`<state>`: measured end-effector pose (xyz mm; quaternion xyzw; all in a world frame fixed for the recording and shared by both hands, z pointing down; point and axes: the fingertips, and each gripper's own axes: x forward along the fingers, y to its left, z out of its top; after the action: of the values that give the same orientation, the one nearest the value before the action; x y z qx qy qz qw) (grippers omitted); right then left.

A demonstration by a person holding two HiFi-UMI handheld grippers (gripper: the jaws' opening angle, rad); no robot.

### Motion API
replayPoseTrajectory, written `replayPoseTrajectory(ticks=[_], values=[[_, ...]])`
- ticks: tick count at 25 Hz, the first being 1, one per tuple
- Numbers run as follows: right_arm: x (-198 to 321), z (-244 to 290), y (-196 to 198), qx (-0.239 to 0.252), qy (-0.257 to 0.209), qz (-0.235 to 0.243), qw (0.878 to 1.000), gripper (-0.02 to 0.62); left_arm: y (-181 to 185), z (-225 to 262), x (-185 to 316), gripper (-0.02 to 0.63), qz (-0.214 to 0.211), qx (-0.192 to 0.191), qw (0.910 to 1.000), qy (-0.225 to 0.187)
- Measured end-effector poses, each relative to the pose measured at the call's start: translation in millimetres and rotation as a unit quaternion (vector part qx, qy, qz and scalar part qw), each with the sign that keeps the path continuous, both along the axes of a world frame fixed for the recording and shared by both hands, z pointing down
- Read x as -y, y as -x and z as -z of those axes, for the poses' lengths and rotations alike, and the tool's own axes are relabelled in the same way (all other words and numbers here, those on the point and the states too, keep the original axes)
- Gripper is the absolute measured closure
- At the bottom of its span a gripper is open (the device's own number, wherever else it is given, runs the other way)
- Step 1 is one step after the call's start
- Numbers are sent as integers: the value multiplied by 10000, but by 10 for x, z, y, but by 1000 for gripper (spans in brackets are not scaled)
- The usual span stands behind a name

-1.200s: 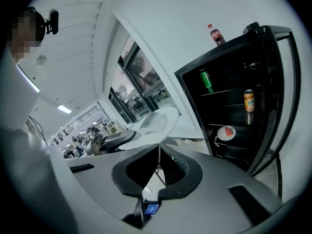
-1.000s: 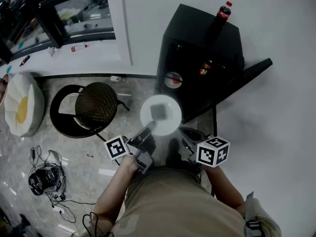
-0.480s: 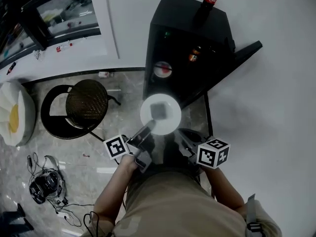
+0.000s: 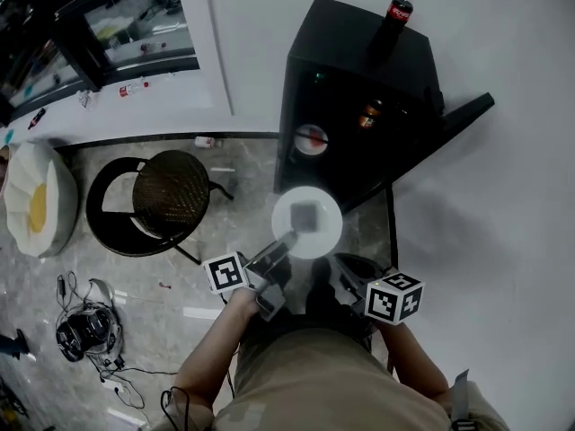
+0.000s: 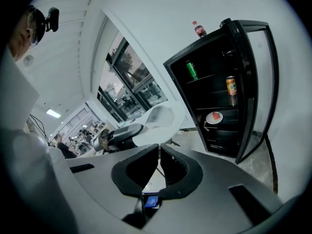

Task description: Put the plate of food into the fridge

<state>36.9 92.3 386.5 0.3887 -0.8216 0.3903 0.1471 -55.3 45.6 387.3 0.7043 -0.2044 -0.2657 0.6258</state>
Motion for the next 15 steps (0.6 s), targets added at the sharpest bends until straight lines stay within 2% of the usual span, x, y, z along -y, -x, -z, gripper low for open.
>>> replayPoseTrajectory(ticks=[6,10,15], values=[[114,-108,-214,48,187,-3,9998,568,-63,-126,144,566,-48,127,9998,135],[240,-166,-370,52,286,44,9996,568,-93,-245,299,566,-2,384,9990,206],[442,-216,-488,39,297,215,9993,568,-119,-366,599,566,127,554,9983,118]])
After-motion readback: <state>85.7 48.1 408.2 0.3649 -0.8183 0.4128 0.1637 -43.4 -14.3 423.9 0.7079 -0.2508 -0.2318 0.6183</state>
